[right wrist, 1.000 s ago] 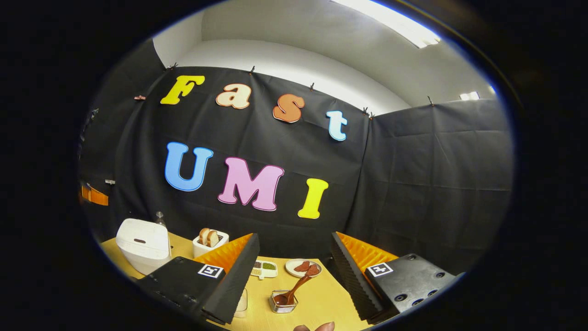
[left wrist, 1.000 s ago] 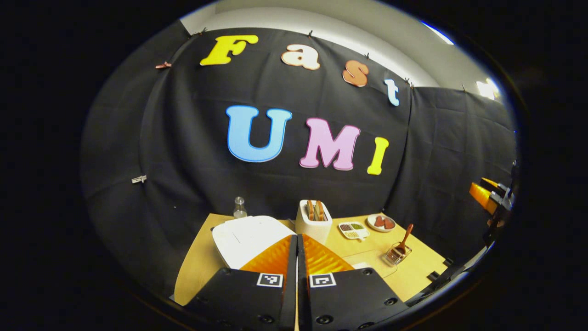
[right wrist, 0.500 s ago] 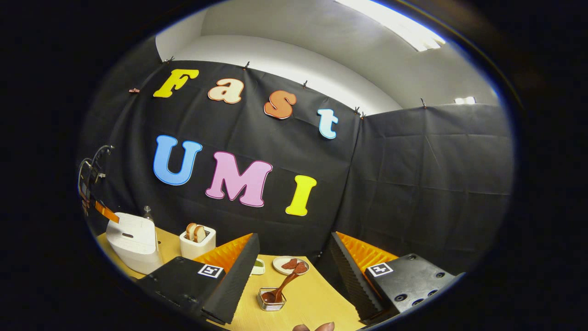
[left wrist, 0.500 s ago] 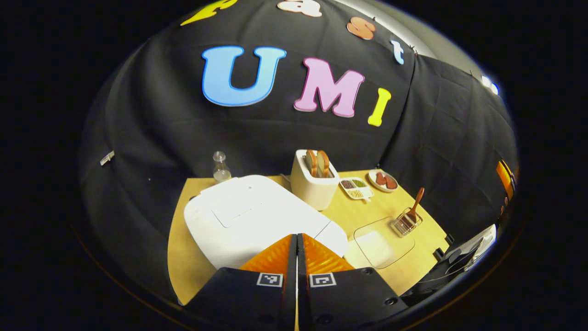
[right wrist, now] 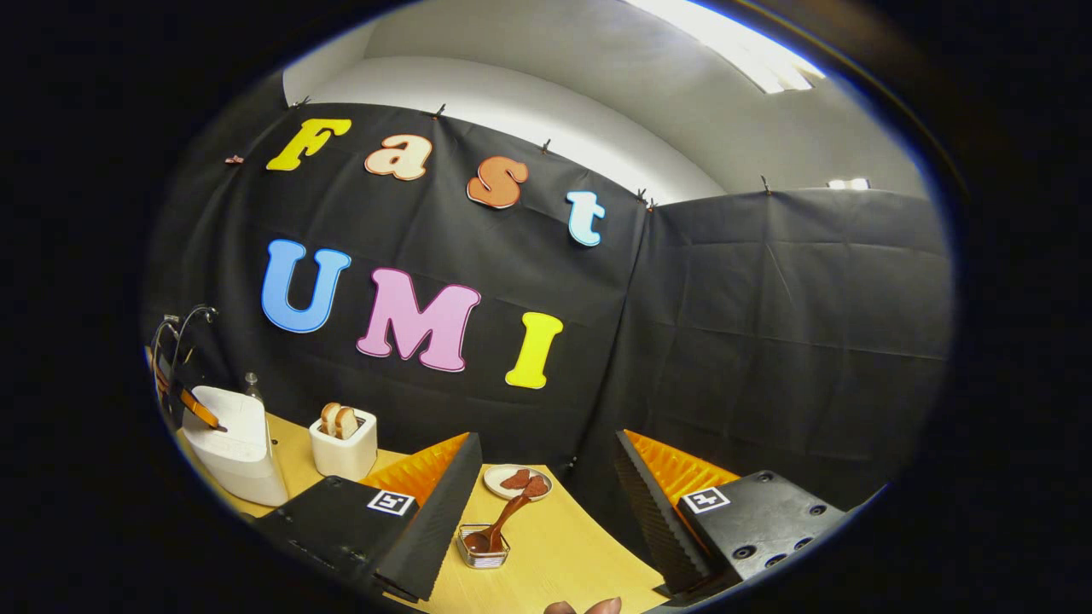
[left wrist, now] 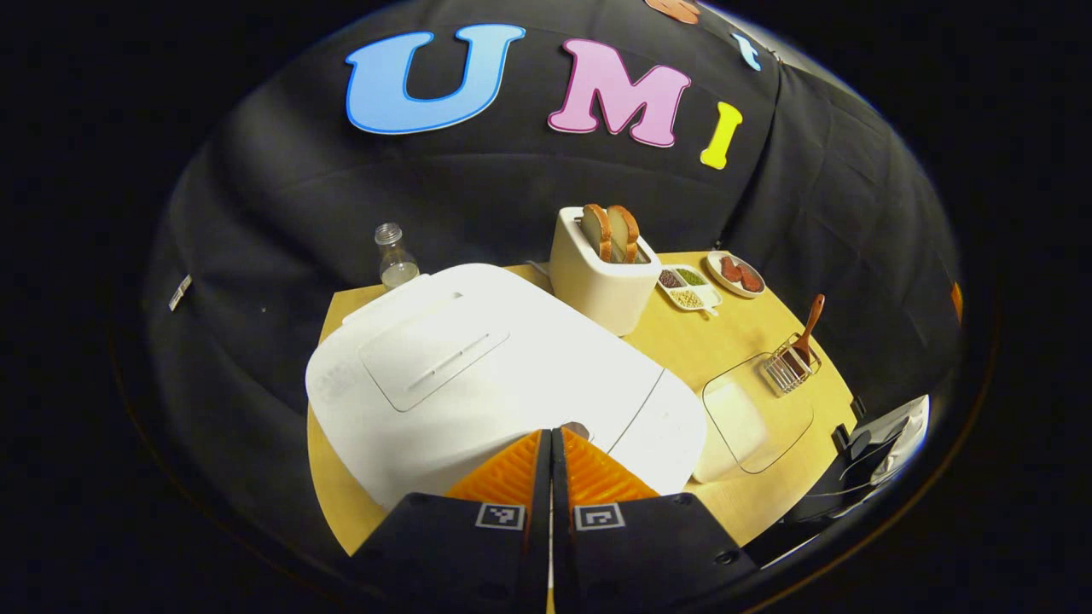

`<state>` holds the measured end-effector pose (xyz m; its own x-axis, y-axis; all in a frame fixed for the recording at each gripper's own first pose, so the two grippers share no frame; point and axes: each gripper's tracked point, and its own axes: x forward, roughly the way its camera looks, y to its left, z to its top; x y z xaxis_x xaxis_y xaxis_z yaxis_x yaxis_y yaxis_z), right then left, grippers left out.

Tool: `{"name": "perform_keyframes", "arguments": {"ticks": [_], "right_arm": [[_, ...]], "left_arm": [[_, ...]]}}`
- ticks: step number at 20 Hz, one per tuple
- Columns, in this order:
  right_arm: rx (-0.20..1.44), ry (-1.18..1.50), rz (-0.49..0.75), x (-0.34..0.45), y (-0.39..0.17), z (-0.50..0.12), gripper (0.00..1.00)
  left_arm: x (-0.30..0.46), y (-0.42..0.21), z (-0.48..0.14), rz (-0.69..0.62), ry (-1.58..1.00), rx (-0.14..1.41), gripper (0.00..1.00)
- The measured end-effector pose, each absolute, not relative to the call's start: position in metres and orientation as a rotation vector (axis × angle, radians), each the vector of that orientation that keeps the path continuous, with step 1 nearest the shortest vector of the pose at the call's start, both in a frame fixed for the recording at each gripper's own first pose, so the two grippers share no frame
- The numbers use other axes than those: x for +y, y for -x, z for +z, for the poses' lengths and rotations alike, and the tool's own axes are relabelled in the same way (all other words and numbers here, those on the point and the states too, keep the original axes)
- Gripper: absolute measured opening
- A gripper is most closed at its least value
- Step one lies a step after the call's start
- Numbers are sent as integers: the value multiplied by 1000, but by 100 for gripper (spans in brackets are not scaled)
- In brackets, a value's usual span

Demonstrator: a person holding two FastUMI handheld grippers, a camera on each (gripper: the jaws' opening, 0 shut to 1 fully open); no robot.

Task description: Close the left gripper, press the button to open the rice cooker; take a wooden spoon from the chopstick holder with the right hand, scoop a spoonful of rice and pour it into the rice cooker, then put the wooden spoon back into the chopstick holder.

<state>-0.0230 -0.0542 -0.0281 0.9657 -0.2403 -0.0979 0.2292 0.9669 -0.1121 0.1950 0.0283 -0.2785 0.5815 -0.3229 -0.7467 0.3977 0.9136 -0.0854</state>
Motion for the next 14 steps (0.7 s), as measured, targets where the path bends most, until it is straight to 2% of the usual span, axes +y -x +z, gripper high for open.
{"name": "perform_keyframes", "arguments": {"ticks": [5, 11, 14], "right_arm": [[112, 113, -231, -50, 25, -28, 97], [98, 114, -233, -59, 32, -24, 97], [100, 93, -234, -65, 35, -26, 97]], "left_arm": [[26, -197, -277, -411, -166, 860, 8], [46, -233, -153, -297, -203, 409, 7], [59, -234, -102, -253, -195, 261, 7]]}}
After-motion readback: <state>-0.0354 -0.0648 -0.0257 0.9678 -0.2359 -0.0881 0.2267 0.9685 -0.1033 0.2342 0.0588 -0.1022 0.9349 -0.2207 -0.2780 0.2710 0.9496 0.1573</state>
